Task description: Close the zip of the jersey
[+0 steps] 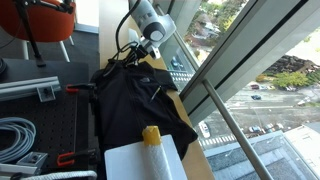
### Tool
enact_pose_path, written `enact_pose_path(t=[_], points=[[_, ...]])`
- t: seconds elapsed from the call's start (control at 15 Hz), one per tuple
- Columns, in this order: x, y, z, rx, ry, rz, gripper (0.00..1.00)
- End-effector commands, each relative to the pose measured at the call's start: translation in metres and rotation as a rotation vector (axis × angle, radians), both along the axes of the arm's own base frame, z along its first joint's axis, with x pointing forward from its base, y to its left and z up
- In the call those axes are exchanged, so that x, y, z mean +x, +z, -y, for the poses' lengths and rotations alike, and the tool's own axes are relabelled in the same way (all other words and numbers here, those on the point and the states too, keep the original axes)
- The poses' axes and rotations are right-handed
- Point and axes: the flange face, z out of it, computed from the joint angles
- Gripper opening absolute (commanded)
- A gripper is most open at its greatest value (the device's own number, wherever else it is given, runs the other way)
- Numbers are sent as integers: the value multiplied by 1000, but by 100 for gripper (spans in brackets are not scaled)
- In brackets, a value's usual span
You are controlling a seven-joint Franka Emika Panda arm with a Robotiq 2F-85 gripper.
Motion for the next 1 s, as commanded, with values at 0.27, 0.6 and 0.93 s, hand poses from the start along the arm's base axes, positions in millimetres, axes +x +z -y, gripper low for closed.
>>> enact_pose_path(t=[0.27,0.6,0.93], points=[[-4,89,66,-49,59,139,84],[-12,170,133,-58,64,240,100],[-10,253,232,-75,48,324,100]])
